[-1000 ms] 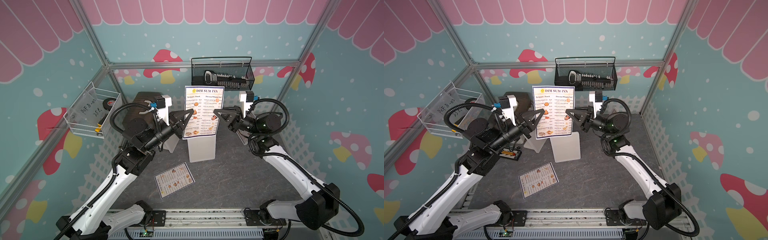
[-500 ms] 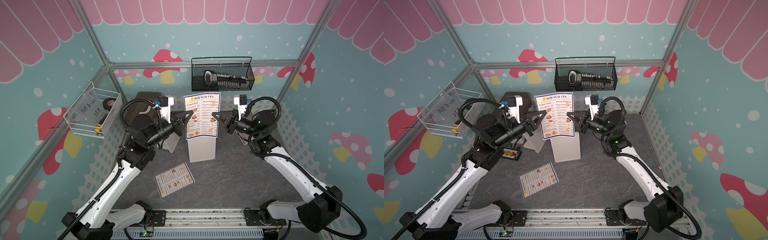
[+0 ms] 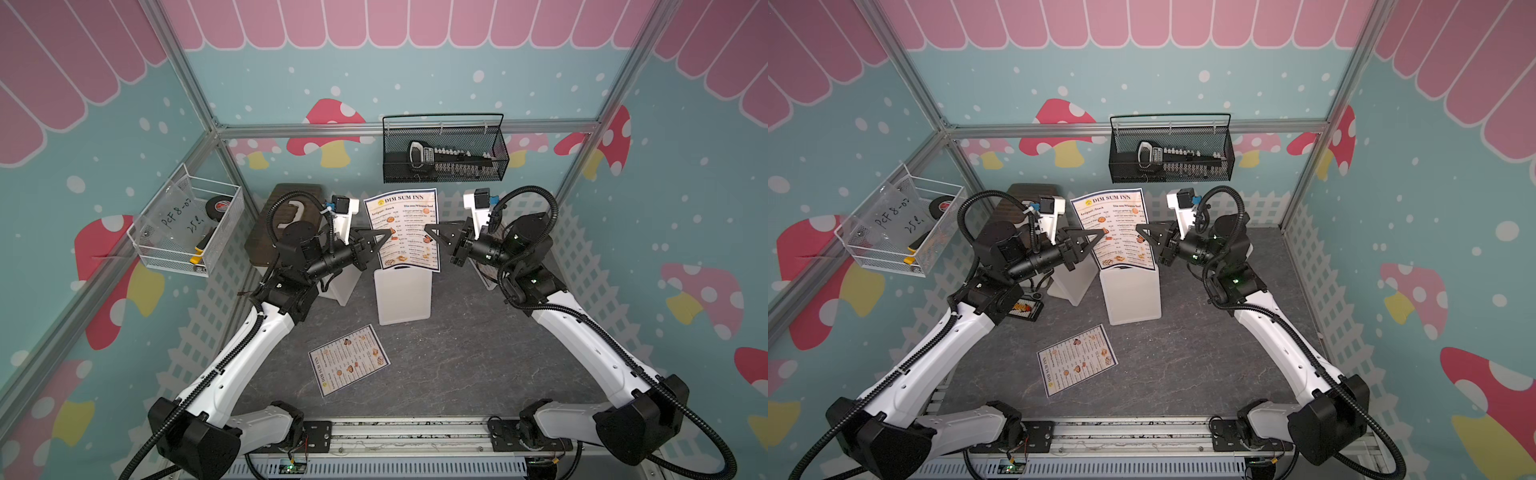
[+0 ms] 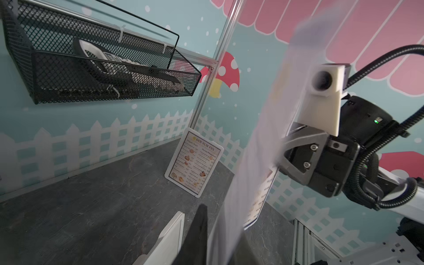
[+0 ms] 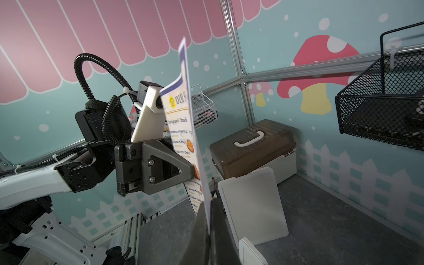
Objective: Insert the menus into the narrow rack
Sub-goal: Pick up the menu from the center of the board, then insert the menu into the narrow rack.
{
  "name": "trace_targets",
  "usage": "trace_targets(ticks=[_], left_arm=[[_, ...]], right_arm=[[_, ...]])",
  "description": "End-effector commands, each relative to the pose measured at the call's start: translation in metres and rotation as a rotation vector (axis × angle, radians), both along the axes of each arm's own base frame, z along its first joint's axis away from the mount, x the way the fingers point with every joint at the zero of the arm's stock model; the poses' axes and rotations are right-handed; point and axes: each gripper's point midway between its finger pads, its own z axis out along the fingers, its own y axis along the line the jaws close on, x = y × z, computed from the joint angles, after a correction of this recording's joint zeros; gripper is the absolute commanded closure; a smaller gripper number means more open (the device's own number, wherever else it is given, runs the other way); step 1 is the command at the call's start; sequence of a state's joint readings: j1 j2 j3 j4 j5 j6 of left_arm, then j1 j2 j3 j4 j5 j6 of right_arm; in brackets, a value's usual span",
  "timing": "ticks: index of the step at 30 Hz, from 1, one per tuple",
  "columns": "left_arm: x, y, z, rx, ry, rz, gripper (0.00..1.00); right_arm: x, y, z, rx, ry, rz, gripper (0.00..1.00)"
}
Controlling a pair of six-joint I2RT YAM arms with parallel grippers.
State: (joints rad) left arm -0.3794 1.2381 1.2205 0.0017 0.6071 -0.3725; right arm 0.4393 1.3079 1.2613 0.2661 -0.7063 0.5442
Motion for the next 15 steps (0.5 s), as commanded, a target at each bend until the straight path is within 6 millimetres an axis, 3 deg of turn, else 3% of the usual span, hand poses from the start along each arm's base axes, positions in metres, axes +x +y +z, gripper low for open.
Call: trace_targets(ticks=[1, 6, 15], left_arm=[[0.005, -0.002, -0.005, -0.021, 0.007, -0.035, 0.89], [0.018, 0.002, -0.014, -0.022, 0.014, -0.004, 1.0], [0.043, -0.004, -0.031, -0.01, 0.037, -0.012, 1.0]], right_arm=[[0.014, 0.0, -0.003, -0.041, 0.006, -0.035, 1.0], [0.031, 0.002, -0.015, -0.078, 0.053, -0.055, 1.0], [0.061, -0.003, -0.033, -0.149, 0.068, -0.1, 1.0]])
